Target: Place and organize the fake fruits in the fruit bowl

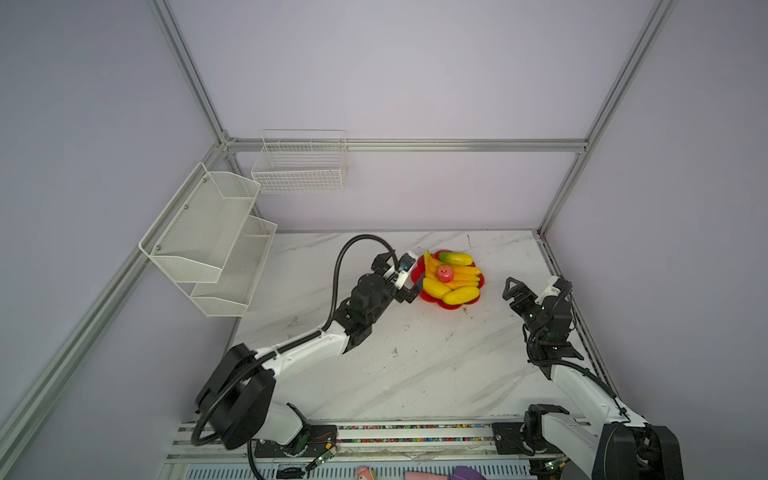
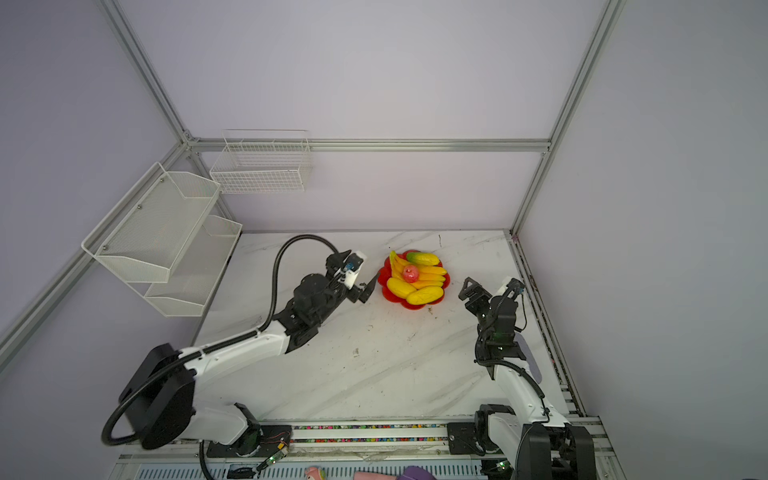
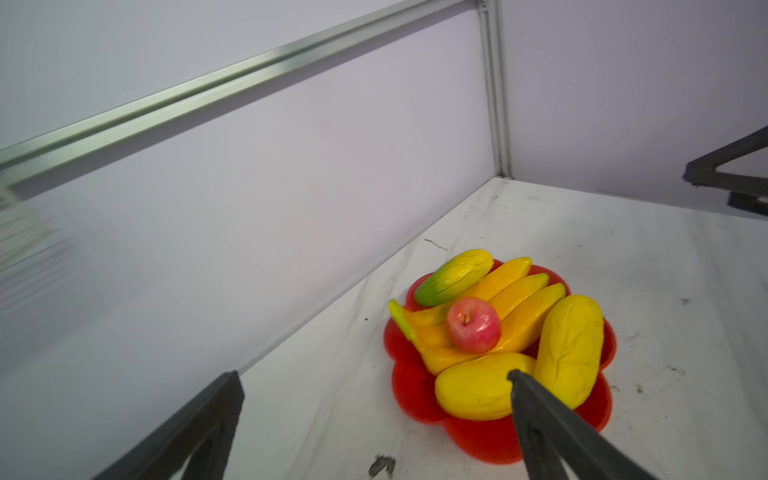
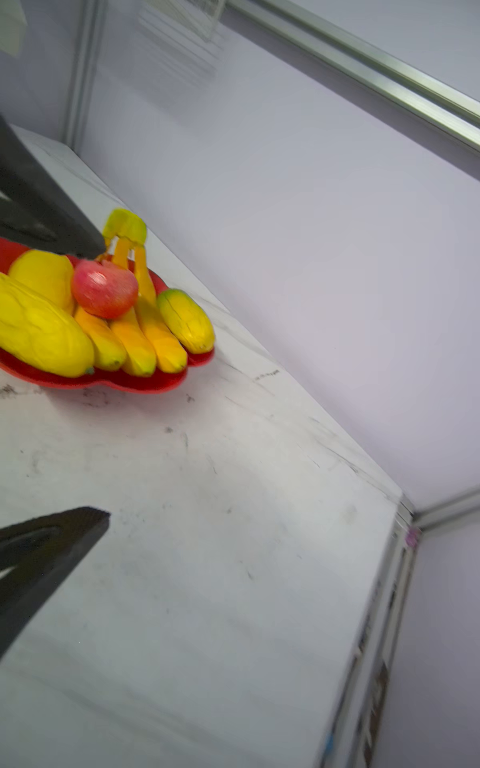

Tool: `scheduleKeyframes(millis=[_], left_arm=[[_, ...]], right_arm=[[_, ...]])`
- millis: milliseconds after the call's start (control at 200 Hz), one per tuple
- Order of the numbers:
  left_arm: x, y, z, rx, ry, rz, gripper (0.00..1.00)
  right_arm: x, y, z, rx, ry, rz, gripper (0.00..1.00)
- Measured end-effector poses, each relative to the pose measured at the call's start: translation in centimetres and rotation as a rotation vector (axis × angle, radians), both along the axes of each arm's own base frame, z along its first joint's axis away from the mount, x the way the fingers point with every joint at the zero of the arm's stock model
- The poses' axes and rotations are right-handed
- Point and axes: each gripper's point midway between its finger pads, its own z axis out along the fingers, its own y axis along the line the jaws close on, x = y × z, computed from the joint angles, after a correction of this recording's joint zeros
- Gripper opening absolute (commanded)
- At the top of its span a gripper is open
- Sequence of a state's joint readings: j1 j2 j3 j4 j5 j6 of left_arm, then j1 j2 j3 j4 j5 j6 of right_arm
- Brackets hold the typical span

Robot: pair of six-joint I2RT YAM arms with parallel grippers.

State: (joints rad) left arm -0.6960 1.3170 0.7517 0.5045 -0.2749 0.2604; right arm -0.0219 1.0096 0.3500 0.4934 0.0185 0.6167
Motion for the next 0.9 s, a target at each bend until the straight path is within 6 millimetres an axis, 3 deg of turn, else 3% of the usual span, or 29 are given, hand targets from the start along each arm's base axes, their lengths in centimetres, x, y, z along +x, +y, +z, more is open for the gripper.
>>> scheduleKeyframes(millis=[100, 215, 285, 340, 520, 605, 760, 810, 900], left_arm=[[-1.8, 8.6, -2.8, -0.021, 0.006, 0.254, 1.0], [-4.1, 19.3, -8.7, -0.015, 0.064, 0.591, 1.0], [-5.4, 24.0, -11.6, -0.018, 0.106, 0.741, 1.0], [-6.1, 26.6, -13.0, -0.021, 0.133, 0.826, 1.0], [-5.0, 30.3, -14.3, -0.119, 0.144, 0.921, 1.0], [-3.9, 30.7, -16.8, -0.13, 0.2, 0.908, 1.0], [-1.5, 30.3, -22.1, -0.12, 0.354, 0.859, 1.0], [-1.0, 30.1, -21.8, -0.136, 0.354, 0.844, 1.0], [0.4, 29.8, -20.1, -0.173, 0.293, 0.814, 1.0]], right_arm=[[-1.3, -2.8, -1.7, -0.041, -0.016, -0.159, 0.97], [-1.4, -4.8, -1.9, -0.162, -0.024, -0.255, 0.97], [-0.1, -5.5, -1.7, -0.252, 0.003, -0.279, 0.97], [1.1, -5.7, -1.7, -0.298, 0.005, -0.282, 0.97], [3.3, -5.1, -4.5, -0.422, 0.03, -0.209, 0.97], [4.6, -4.3, -5.2, -0.459, 0.0, -0.149, 0.97], [6.4, -0.8, -7.0, -0.54, -0.037, 0.025, 0.97], [6.4, -0.1, -7.2, -0.555, -0.031, 0.051, 0.97], [7.6, 0.8, -6.0, -0.583, -0.066, 0.071, 0.97]])
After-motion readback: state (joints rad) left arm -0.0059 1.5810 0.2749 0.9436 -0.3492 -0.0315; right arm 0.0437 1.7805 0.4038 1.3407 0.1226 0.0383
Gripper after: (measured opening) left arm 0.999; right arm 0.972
